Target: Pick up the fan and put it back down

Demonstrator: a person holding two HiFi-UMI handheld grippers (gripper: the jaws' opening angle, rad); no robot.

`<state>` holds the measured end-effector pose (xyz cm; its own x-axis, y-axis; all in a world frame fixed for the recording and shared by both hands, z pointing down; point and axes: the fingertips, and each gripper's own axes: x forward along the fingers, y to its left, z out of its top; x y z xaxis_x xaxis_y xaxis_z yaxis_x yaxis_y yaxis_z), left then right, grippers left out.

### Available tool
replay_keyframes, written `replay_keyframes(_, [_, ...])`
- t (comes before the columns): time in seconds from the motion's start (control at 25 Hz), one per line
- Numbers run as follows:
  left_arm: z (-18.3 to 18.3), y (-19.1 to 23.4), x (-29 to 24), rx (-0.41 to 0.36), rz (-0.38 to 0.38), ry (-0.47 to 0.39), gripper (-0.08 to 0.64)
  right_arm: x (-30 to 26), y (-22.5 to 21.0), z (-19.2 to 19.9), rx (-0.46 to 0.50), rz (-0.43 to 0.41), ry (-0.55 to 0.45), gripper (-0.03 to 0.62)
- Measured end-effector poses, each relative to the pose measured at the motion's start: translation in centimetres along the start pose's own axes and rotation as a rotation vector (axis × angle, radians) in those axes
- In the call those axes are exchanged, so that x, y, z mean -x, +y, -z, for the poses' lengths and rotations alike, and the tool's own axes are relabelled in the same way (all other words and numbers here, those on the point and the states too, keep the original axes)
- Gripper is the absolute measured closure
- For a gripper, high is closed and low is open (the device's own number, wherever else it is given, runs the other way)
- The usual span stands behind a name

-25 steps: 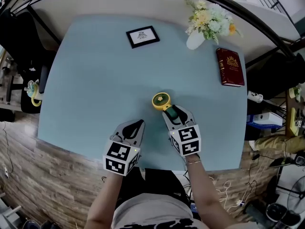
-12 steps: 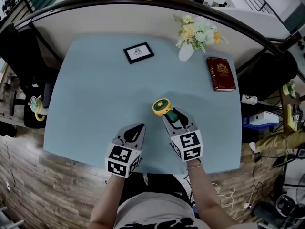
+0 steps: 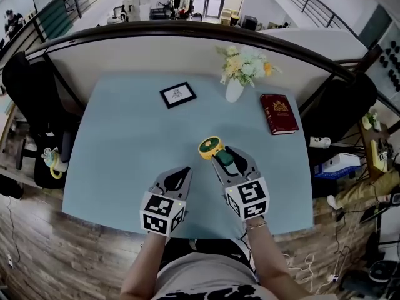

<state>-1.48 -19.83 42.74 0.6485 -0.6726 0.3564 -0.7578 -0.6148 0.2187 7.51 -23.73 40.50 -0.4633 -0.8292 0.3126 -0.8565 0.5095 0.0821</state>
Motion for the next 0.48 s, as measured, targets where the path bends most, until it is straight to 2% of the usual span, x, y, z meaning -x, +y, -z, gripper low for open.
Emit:
replay_keyframes(0.28, [-2.2, 0.3, 0.1, -0.033, -0.006, -0.042, 0.549, 1.4, -0.9, -4.7, 0.005, 0.019, -0.109, 0.414])
replay_keyframes(0.48, [-3.0, -0.3, -0.3, -0.047, 0.007, -0.058, 0.549, 2.2, -1.5, -6.6, 0.011, 0.014, -0.163, 0.414])
